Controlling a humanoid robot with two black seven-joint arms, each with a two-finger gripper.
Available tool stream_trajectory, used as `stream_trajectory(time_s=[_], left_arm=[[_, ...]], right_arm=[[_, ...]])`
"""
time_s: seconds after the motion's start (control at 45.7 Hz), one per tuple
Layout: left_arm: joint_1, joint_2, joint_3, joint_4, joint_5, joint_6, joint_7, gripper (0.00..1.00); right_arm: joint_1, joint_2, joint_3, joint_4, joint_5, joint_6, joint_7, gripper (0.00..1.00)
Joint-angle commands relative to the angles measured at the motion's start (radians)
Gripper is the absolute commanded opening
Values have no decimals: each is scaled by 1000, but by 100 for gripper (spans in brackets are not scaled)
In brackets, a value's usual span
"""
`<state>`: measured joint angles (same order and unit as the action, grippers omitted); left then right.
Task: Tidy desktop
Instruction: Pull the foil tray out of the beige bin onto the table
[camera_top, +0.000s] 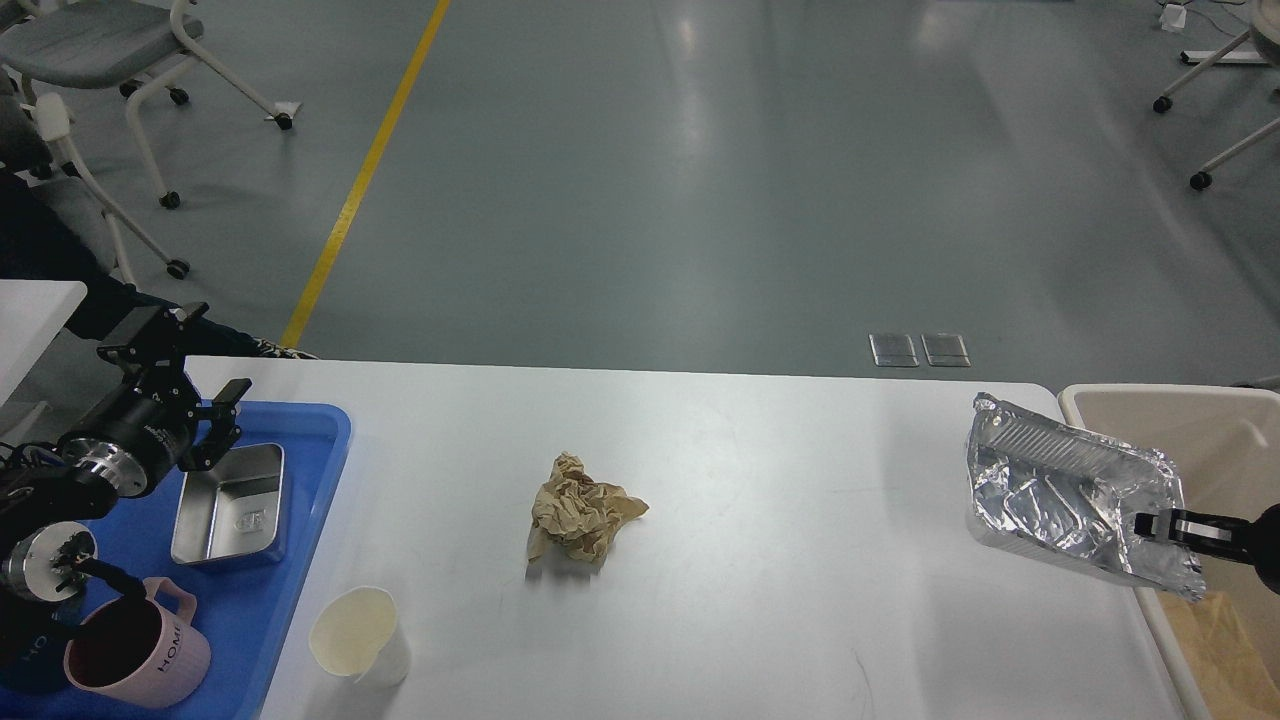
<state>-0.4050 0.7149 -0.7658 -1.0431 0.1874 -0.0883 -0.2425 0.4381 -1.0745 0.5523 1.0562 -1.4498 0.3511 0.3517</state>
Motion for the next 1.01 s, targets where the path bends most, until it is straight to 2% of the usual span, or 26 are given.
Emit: stream_trajectory(time_s=[0.0, 0.175, 0.394, 0.591, 0.788, 0.985], left_arm=[[5, 3, -1, 0, 0, 1, 0, 96], [11, 14, 0, 0, 0, 1, 0, 96], [14, 15, -1, -3, 1, 1, 2, 96], [17, 35, 5, -9, 3, 1, 2, 96], [17, 34, 6, -18, 3, 1, 2, 96], [17, 46, 10, -18, 1, 1, 2, 96]], right_arm=[[2, -82, 3, 100, 0, 0, 0, 0], [2, -199, 6, 217, 2, 2, 0, 0], [1, -196, 6, 222, -1, 3, -10, 0], [60, -131, 2, 219, -41, 20, -20, 0], [139, -9, -2, 214, -147, 77, -26, 0], [189, 120, -14, 189, -225, 115, -63, 0]])
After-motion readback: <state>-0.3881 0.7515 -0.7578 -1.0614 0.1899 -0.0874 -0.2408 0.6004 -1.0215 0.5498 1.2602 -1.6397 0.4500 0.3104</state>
